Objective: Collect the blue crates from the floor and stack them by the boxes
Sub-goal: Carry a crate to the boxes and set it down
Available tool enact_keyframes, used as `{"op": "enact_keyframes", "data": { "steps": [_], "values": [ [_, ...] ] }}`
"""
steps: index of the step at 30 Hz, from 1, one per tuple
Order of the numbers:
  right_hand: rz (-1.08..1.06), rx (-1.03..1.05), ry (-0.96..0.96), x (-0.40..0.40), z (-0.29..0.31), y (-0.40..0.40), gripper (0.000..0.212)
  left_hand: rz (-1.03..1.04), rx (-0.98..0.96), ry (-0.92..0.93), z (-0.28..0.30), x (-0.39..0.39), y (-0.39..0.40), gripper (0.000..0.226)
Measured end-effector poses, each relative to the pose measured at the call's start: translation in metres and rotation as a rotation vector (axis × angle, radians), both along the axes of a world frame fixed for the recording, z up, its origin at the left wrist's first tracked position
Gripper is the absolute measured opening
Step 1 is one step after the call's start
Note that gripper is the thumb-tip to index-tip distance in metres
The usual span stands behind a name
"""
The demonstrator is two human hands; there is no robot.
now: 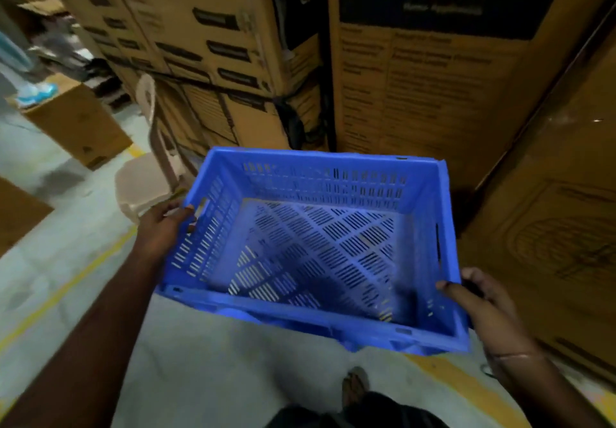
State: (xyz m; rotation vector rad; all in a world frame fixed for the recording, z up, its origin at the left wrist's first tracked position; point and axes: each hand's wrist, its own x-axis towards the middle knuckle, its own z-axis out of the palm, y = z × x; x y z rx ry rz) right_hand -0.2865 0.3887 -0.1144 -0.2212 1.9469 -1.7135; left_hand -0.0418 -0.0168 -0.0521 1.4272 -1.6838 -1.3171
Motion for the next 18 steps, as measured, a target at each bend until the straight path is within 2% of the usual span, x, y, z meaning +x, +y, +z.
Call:
{"op": "enact_keyframes", "data": {
  "steps": [4,7,10,12,13,15,18],
  "values": [
    [0.003,0.074,-0.047,-0.002,-0.012,-0.041,0.017,-0.144,-0.024,-0.077,-0.008,-0.045,-0.069,0.005],
    [-0.06,0.118,-0.007,0.005,-0.019,-0.065,0.035,-0.256,-0.015,-0.118,-0.02,-0.082,-0.122,0.011],
    [-0.133,0.216,0.016,0.017,-0.033,-0.093,0.025,-0.338,0.0,-0.151,-0.046,-0.121,-0.174,0.008],
    [-0.221,0.251,-0.03,0.03,-0.048,-0.11,0.026,-0.412,0.004,-0.166,-0.062,-0.143,-0.196,0.026],
    [-0.259,0.271,-0.036,0.036,-0.052,-0.117,0.026,-0.446,0.007,-0.159,-0.062,-0.154,-0.2,0.028],
    [-0.323,0.297,-0.029,0.041,-0.054,-0.133,0.027,-0.512,-0.007,-0.158,-0.07,-0.173,-0.218,0.018],
    [-0.416,0.354,-0.037,0.048,-0.054,-0.159,0.025,-0.568,0.043,-0.155,-0.079,-0.196,-0.246,0.02]
  ]
}}
